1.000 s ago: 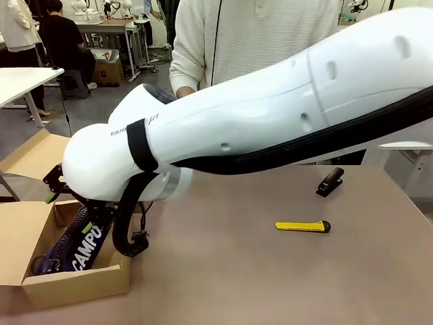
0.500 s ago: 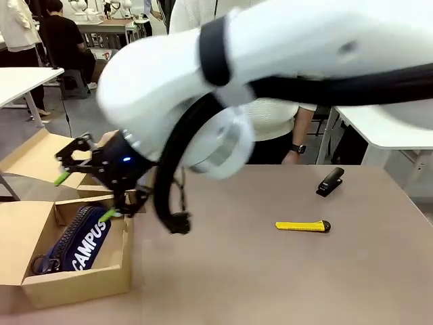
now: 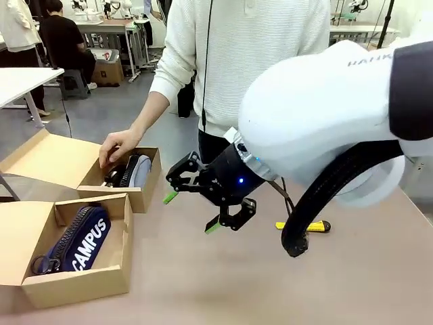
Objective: Place items inside the box.
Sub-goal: Pick up a Pencil pouch or Stapler and place it inside the Mailer Box closest to the robot.
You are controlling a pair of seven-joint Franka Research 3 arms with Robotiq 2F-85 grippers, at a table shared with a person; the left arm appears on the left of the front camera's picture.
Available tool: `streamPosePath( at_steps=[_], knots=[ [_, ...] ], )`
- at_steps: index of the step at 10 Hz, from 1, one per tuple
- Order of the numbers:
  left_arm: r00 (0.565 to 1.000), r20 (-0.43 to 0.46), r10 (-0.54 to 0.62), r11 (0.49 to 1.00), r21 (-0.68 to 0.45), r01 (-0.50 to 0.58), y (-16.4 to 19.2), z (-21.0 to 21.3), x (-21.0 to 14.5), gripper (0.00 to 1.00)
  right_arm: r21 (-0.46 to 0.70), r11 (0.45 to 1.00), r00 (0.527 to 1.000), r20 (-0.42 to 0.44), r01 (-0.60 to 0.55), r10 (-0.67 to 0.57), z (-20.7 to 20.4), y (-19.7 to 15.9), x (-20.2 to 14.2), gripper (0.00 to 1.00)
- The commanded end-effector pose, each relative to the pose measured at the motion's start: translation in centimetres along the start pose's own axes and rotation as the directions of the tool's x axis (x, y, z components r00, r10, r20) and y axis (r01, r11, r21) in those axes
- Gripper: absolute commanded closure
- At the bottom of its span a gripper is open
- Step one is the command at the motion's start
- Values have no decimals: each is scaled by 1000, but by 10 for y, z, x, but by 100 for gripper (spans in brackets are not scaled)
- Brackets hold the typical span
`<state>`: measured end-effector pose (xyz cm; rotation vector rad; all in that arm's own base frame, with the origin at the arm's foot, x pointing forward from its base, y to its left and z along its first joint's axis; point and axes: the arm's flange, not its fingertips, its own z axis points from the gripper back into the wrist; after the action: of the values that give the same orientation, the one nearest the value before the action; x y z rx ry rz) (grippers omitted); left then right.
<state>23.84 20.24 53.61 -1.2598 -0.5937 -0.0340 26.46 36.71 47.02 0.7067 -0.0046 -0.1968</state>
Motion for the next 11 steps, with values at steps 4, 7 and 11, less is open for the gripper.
streamPosePath(
  at_steps=[4,7,11],
  knots=[
    [1000,-2,-26,1000,-9,26,0,0,-1,0,225,971,969,-247,84,-27,77,-33,23,0],
    [1000,-2,-26,1000,-9,26,0,0,-1,0,394,891,955,-270,225,-121,208,-110,1,0],
    [1000,-2,-26,1000,-9,26,0,0,-1,0,616,770,972,-233,167,-24,276,-258,34,0]
  ],
)
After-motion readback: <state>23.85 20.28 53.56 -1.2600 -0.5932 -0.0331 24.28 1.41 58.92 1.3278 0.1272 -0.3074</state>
